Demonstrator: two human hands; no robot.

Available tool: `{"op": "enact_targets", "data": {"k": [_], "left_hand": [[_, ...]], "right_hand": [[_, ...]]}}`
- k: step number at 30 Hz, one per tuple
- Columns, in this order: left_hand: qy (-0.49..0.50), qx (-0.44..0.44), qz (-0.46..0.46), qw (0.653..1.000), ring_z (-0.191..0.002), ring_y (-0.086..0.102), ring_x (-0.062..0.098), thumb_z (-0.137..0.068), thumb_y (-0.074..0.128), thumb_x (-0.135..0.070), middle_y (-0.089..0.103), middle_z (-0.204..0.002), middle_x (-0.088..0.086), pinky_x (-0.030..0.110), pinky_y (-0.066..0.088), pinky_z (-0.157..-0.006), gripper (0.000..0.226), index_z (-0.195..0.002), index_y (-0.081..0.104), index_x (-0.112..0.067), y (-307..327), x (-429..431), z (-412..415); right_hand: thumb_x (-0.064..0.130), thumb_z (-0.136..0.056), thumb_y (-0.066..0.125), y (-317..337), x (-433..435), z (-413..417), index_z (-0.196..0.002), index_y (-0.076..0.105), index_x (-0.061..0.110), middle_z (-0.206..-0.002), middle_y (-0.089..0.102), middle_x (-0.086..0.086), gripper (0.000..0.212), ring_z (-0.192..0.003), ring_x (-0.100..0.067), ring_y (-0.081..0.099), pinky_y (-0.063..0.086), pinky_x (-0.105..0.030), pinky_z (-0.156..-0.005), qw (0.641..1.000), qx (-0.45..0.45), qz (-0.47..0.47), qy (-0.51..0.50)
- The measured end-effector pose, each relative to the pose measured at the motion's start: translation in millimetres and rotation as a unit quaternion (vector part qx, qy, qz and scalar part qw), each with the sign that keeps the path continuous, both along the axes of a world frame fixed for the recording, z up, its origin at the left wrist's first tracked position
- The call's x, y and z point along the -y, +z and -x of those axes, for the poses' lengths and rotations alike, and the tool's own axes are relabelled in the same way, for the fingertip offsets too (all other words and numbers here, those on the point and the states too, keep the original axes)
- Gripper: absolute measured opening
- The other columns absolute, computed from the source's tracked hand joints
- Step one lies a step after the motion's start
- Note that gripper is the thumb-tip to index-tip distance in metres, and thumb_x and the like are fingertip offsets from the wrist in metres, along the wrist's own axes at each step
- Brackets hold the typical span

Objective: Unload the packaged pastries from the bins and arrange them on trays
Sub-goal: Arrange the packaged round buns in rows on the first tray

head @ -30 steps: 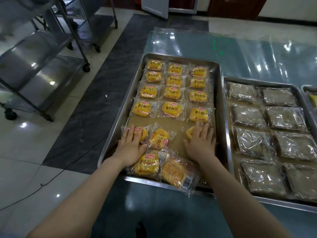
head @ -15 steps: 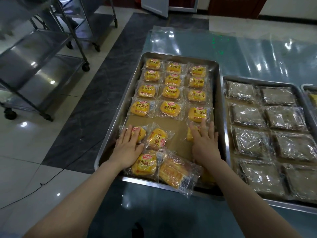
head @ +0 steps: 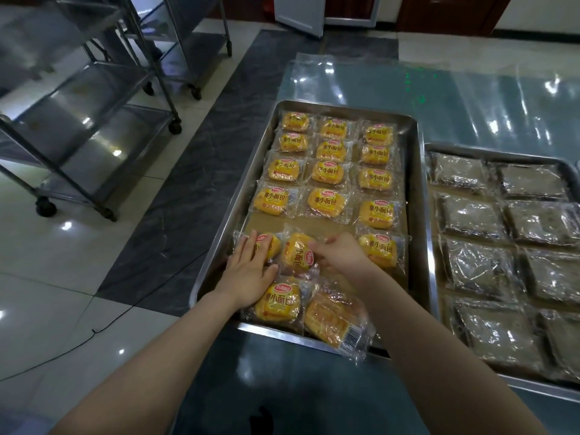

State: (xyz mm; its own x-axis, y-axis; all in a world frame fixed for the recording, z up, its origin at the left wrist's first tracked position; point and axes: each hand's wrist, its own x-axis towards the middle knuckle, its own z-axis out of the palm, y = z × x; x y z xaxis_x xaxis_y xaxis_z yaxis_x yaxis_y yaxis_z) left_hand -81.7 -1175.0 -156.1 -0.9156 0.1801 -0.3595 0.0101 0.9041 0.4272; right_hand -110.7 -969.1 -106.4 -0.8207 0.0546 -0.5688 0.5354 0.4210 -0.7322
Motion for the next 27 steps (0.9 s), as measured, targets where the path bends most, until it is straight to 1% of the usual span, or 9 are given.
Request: {"op": "enact_targets", "data": {"k": [3, 6, 11, 16, 17, 19, 21, 24, 27], "left_hand": [[-0.001, -0.007, -0.004, 1.0, -0.138, -0.025, 0.014, -0.094, 0.029, -0.053, -0.021, -0.154, -0.008, 0.048, -0.004, -0.112, 0.066, -0.145, -0.011, -0.041, -1.6, 0.8, 0.1], [0.007, -0.012, -0.005, 1.0, -0.139, -0.024, 0.014, -0.094, 0.03, -0.053, -0.02, -0.155, -0.008, 0.05, -0.004, -0.113, 0.066, -0.146, -0.009, -0.04, -1.3, -0.2, -1.2], [0.017, -0.031, -0.005, 0.999, -0.14, -0.022, 0.014, -0.094, 0.03, -0.052, -0.018, -0.155, -0.008, 0.052, -0.001, -0.115, 0.066, -0.145, -0.01, -0.041, -5.5, -2.0, -2.5], [0.024, -0.04, 0.002, 0.999, -0.138, -0.025, 0.012, -0.093, 0.027, -0.055, -0.022, -0.154, -0.009, 0.045, -0.006, -0.114, 0.067, -0.144, -0.015, -0.04, -11.5, -3.9, -2.9], [0.026, -0.047, 0.002, 0.999, -0.138, -0.026, 0.011, -0.093, 0.027, -0.055, -0.022, -0.154, -0.009, 0.043, -0.008, -0.112, 0.067, -0.144, -0.015, -0.04, -12.6, -3.6, -2.9], [0.026, -0.053, -0.007, 0.998, -0.136, -0.027, 0.009, -0.093, 0.026, -0.057, -0.023, -0.154, -0.011, 0.04, -0.01, -0.108, 0.068, -0.144, -0.016, -0.041, -13.8, -1.3, -3.2], [0.023, -0.054, -0.013, 0.998, -0.134, -0.029, 0.007, -0.091, 0.025, -0.058, -0.024, -0.153, -0.012, 0.04, -0.01, -0.107, 0.068, -0.142, -0.018, -0.042, -16.2, -0.2, -4.1], [0.024, -0.05, -0.013, 0.998, -0.132, -0.032, 0.005, -0.09, 0.023, -0.061, -0.025, -0.152, -0.014, 0.042, -0.009, -0.109, 0.068, -0.141, -0.019, -0.044, -16.3, 0.4, -4.0], [0.027, -0.059, -0.018, 0.998, -0.13, -0.031, 0.003, -0.09, 0.024, -0.06, -0.023, -0.153, -0.014, 0.04, -0.009, -0.107, 0.068, -0.142, -0.016, -0.046, -17.5, -0.2, -4.3]], "right_hand": [[0.011, -0.083, 0.071, -1.6, 1.2, 1.7, -0.11, 0.055, 0.007, -0.102, 0.065, -0.009, 0.032, -0.088, -0.022, 0.067, 0.056, -0.038, -0.083, 0.99, -0.042, 0.093, -0.096], [0.004, -0.084, 0.067, -0.6, -11.2, 4.1, -0.104, 0.058, 0.009, -0.099, 0.069, -0.008, 0.022, -0.084, -0.018, 0.07, 0.057, -0.03, -0.078, 0.971, -0.076, 0.161, -0.162], [0.006, -0.091, 0.058, 6.8, -30.7, 26.0, -0.095, 0.058, 0.019, -0.097, 0.066, -0.002, 0.014, -0.089, -0.018, 0.066, 0.056, -0.031, -0.075, 0.965, -0.196, 0.065, -0.159], [0.013, -0.095, 0.052, 6.2, -23.5, 54.2, -0.095, 0.063, 0.029, -0.087, 0.064, 0.011, 0.019, -0.066, -0.001, 0.059, 0.047, -0.021, -0.053, 0.952, -0.265, -0.144, 0.043], [0.016, -0.094, 0.053, 2.3, -19.4, 56.1, -0.099, 0.065, 0.028, -0.089, 0.066, 0.009, 0.018, -0.066, -0.002, 0.06, 0.049, -0.023, -0.056, 0.943, -0.268, -0.182, 0.074], [0.025, -0.093, 0.055, -12.5, -9.4, 53.9, -0.113, 0.063, 0.024, -0.109, 0.066, 0.001, 0.022, -0.094, -0.016, 0.063, 0.051, -0.036, -0.083, 0.927, -0.262, -0.245, 0.112], [0.034, -0.094, 0.052, -33.9, -2.1, 42.7, -0.131, 0.052, 0.024, -0.138, 0.049, -0.001, 0.038, -0.129, -0.026, 0.042, 0.032, -0.046, -0.11, 0.911, -0.236, -0.299, 0.157], [0.046, -0.097, 0.037, -57.5, 1.2, 23.8, -0.145, 0.03, 0.033, -0.159, 0.014, 0.004, 0.05, -0.146, -0.02, 0.004, -0.003, -0.04, -0.112, 0.891, -0.232, -0.339, 0.192], [0.051, -0.097, 0.027, -68.8, -3.3, 14.5, -0.148, 0.02, 0.035, -0.16, 0.005, 0.005, 0.054, -0.146, -0.017, -0.005, -0.006, -0.037, -0.112, 0.883, -0.257, -0.344, 0.191]]}}
